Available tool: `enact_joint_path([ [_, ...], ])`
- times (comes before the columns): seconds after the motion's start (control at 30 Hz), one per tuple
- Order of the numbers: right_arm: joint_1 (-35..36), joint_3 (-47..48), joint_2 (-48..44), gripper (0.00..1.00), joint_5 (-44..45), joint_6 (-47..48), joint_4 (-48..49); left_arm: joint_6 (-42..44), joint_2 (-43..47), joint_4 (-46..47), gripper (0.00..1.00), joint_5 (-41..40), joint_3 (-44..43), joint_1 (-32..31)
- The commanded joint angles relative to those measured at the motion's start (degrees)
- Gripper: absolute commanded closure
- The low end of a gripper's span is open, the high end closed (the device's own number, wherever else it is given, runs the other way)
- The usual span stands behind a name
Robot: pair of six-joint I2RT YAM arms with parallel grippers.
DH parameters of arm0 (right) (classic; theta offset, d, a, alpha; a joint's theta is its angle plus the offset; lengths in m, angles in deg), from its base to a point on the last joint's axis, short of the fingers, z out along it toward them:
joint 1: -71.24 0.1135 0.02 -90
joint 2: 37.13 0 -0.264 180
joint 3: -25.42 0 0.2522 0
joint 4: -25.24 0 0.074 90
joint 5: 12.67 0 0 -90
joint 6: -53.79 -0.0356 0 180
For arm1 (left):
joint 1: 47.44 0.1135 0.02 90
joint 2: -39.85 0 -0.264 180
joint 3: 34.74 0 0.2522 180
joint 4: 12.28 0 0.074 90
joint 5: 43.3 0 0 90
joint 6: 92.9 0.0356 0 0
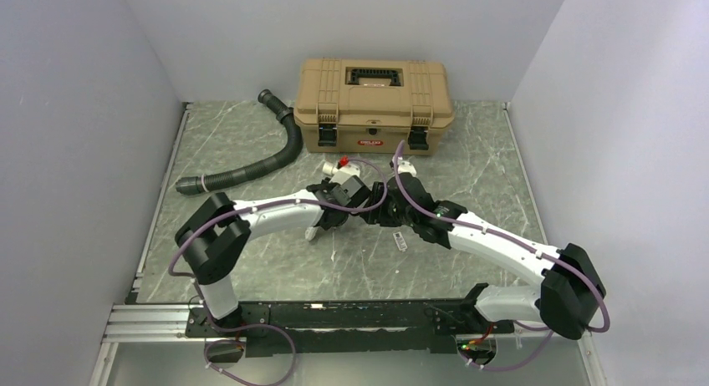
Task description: Load the batteries into the remote control
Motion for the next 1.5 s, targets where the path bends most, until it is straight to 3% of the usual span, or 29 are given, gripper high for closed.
enact_joint_path([
  [0.0, -0.72, -0.40, -1.90, 0.50, 1.37, 0.19, 0.31, -2.94, -2.56, -8.35, 1.00, -7.38, -3.82, -1.61],
  [0.4, -1.21, -0.63, -0.46, 0.48, 0.24, 1.17, 1.05, -7.20, 11.18, -8.19, 1.00, -0.80, 1.30, -0.30],
  [0.77, -0.44, 9.64, 14.46, 0.48, -2.99, 4.01, -1.03, -8.18, 38.00, 2.53, 1.00, 23.10, 14.86, 11.59],
  [1.0, 3.08, 21.82, 27.07, 0.52, -0.44, 5.59, -7.06, -7.68, 51.38, 8.22, 1.00, 38.46, 20.33, 20.64],
  [1.13, 4.04, 26.53, 32.03, 0.57, 0.23, 5.04, -9.76, -7.75, 55.97, 8.46, 1.00, 43.78, 21.00, 24.40],
  [1.47, 6.89, 35.51, 40.37, 0.69, 5.99, 4.65, -18.04, -8.29, 59.83, 7.34, 1.00, 48.23, 21.92, 27.73],
])
